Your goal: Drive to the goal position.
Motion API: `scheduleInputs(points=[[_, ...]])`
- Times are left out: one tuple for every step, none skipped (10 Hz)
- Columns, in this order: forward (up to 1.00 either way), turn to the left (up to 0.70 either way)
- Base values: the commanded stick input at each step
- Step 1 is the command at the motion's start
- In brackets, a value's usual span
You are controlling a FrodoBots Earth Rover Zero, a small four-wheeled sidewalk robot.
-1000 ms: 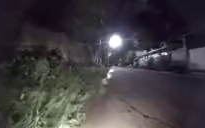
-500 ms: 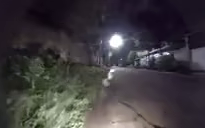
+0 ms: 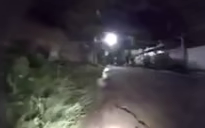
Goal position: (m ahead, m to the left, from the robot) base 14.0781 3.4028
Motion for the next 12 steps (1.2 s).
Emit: scheduleInputs(points=[[0.5, -0.5], [0.5, -0.5], [0.5, -0.5], [0.5, -0.5], [0.5, -0.5], [0.5, -0.5], [0.5, -0.5], [0.5, -0.41], [0.5, -0.27], [0.5, -0.13], [0.5, 0.0], [0.5, 0.0]])
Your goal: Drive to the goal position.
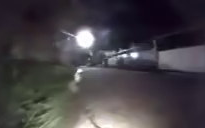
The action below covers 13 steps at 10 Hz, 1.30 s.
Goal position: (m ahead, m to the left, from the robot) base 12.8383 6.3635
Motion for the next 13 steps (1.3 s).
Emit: scheduleInputs(points=[[0.5, 0.0], [0.5, 0.0], [0.5, 0.0], [0.5, 0.0], [0.5, 0.0], [0.5, 0.0], [0.5, 0.0], [0.5, 0.0], [0.5, 0.0], [0.5, 0.0], [0.5, 0.0], [0.5, 0.0], [0.5, 0.0]])
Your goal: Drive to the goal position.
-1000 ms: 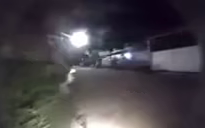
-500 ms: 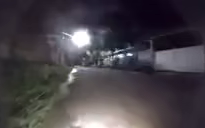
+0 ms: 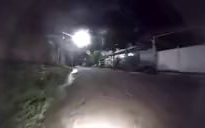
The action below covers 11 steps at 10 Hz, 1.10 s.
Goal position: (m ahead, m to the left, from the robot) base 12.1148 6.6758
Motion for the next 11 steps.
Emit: scheduleInputs(points=[[0.5, 0.0], [0.5, 0.0], [0.5, 0.0], [0.5, 0.0], [0.5, 0.0], [0.5, 0.0], [0.5, 0.0], [0.5, 0.0], [0.5, 0.0], [0.5, 0.07], [0.5, 0.5]])
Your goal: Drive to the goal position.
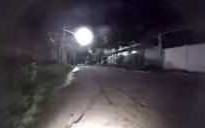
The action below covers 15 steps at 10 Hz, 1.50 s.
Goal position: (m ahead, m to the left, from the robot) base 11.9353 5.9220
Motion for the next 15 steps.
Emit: scheduleInputs(points=[[0.5, 0.5], [0.5, 0.5], [0.5, 0.5], [0.5, 0.5], [0.5, 0.5], [0.5, 0.5], [0.5, 0.5], [0.5, 0.5], [0.5, 0.26], [0.5, 0.0], [0.5, 0.0], [0.5, 0.0], [0.5, 0.0], [0.5, -0.01], [0.5, -0.16]])
